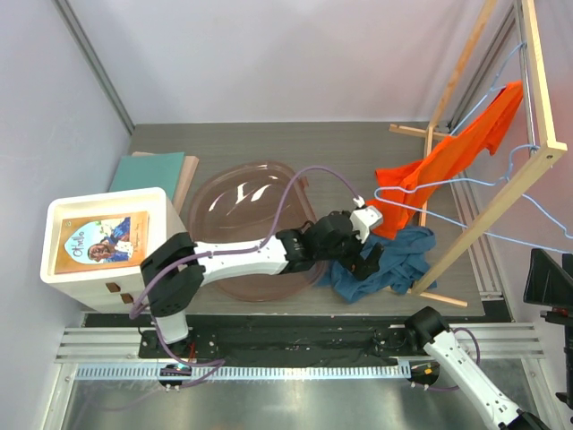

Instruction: Remove the t-shirt from the hanger

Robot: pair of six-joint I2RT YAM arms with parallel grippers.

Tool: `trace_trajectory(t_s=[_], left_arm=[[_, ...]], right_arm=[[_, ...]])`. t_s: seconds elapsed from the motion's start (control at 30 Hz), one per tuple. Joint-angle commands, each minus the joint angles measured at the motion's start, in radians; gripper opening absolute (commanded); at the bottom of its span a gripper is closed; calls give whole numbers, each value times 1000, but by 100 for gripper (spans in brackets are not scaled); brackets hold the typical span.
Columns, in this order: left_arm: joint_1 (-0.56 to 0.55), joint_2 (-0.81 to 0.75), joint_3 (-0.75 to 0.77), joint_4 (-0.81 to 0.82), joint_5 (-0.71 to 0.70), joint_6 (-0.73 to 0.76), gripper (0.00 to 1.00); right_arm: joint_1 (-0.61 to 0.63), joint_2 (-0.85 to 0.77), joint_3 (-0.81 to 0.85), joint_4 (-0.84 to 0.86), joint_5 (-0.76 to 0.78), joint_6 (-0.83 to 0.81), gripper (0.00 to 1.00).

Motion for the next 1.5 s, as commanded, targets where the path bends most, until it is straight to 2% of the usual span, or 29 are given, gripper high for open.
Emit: trace_trajectory(t_s=[0.0, 0.13, 0.3, 0.33, 0.4, 0.43, 0.47, 0.53, 0.57, 0.67, 0.9, 1.03, 1.2, 1.3, 1.47], left_arm=[[-41, 75, 35, 55, -97, 59, 100], [-91, 156, 67, 35, -187, 93, 100], [-109, 206, 69, 48, -235, 73, 99], [-109, 212, 72, 40, -229, 73, 98], [-109, 221, 77, 32, -231, 76, 88], [-109, 224, 78, 22, -239, 81, 82], [-109, 225, 83, 18, -245, 82, 61], [-108, 221, 87, 9, -262, 82, 36], [-108, 219, 93, 9, -268, 82, 16], [-108, 204, 121, -26, -262, 79, 2], [-100, 86, 71, 23, -199, 16, 0], [-59, -1, -23, 109, -135, -120, 0], [-17, -90, -84, 184, -69, -194, 0], [-2, -155, -109, 196, -80, -206, 0], [60, -282, -118, 98, -178, -277, 0]], right_arm=[[6, -5, 1, -2, -13, 1, 83], [11, 9, 5, -2, -22, -3, 83], [14, 6, 13, -8, -22, -2, 83], [13, 3, 7, -11, -14, 1, 83], [14, -7, 1, -12, -10, 11, 83], [14, -8, -4, -12, -10, 14, 83], [16, -5, -4, -14, -11, 14, 83], [16, -2, 4, -19, -11, 12, 83], [16, 4, 5, -19, -13, 9, 83], [16, 16, 14, -16, -11, 6, 83], [17, 7, 22, -6, -1, 3, 83], [17, 15, 42, -11, -1, -5, 83], [17, 29, 59, -8, -1, -17, 83], [17, 30, 57, -6, 4, -26, 83], [19, 30, 57, -2, 2, -23, 83]])
